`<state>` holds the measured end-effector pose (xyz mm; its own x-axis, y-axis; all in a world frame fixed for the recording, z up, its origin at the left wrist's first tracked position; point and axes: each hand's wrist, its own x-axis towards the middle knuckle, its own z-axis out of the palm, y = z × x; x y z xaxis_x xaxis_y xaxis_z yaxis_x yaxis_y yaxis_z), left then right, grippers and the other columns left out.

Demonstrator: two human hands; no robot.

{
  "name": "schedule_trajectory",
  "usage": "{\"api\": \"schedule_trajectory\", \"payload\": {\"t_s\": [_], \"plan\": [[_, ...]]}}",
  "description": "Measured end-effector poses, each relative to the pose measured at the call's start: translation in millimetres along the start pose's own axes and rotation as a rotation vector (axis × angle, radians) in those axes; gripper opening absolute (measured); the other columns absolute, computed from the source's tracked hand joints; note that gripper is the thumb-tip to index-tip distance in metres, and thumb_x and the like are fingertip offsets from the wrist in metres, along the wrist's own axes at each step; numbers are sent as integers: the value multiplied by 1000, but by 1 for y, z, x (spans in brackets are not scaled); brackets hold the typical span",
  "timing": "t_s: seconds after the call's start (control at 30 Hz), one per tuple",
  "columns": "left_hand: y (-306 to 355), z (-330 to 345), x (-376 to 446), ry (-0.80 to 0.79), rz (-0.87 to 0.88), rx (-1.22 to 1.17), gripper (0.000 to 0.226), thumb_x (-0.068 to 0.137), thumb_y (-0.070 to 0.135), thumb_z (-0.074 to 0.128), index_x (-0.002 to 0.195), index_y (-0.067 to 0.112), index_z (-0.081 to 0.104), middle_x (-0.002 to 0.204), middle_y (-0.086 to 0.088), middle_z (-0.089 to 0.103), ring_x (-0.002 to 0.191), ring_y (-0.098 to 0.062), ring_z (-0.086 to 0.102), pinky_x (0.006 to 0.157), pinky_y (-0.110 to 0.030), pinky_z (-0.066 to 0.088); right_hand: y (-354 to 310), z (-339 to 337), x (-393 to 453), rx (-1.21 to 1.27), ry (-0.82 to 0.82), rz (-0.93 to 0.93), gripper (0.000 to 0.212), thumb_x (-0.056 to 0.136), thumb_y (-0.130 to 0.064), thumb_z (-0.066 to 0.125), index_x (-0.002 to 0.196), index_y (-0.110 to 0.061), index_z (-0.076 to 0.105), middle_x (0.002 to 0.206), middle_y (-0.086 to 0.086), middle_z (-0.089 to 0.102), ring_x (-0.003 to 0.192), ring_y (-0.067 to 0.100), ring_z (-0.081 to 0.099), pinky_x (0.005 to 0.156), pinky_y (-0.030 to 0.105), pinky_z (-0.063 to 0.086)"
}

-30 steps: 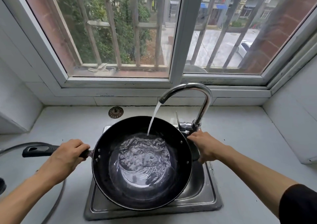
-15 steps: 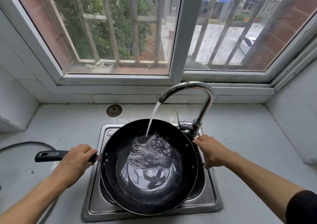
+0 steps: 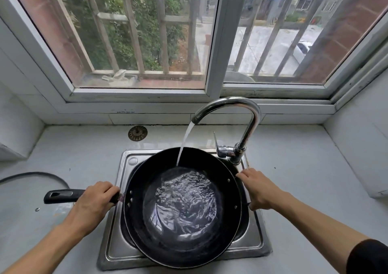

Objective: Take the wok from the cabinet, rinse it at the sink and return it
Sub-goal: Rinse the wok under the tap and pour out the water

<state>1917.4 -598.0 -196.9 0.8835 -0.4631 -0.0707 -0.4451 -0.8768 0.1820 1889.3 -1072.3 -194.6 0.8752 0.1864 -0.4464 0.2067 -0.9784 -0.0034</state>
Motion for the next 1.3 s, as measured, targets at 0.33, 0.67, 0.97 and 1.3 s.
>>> {"api": "schedule_trajectory", "payload": {"t_s": [0.33, 0.67, 0.97, 1.3], "plan": [[-4, 3, 2, -41, -60, -48, 33, 63, 9, 83, 90, 15, 65, 82, 0, 59, 73, -26, 57, 62, -39, 50, -2, -1, -4, -7, 9, -7, 94, 58, -37, 86, 136, -17, 38, 138, 3, 41, 122, 24, 39, 103, 33, 39], [-8, 10, 1, -86, -83, -37, 38, 61, 7, 82, 93, 16, 64, 85, 0, 59, 75, -27, 58, 63, -39, 50, -4, -8, -5, -36, -2, -13, 101, 59, -46, 86, 141, -18, 34, 141, 3, 39, 125, 24, 37, 106, 33, 36], [-8, 13, 3, -132, -116, -51, 32, 73, 12, 74, 104, 15, 65, 96, -3, 60, 88, -28, 59, 77, -41, 49, -3, -11, -1, -48, -6, -22, 110, 54, -50, 86, 143, -18, 31, 145, 5, 34, 128, 26, 34, 108, 35, 35], [-17, 15, 11, -211, -108, -71, 34, 77, 31, 70, 107, 26, 58, 99, 6, 56, 97, -19, 57, 82, -34, 47, -4, -24, 3, 26, -62, -27, 122, 53, -55, 86, 150, -26, 18, 156, 5, 20, 141, 27, 21, 115, 37, 28]]}}
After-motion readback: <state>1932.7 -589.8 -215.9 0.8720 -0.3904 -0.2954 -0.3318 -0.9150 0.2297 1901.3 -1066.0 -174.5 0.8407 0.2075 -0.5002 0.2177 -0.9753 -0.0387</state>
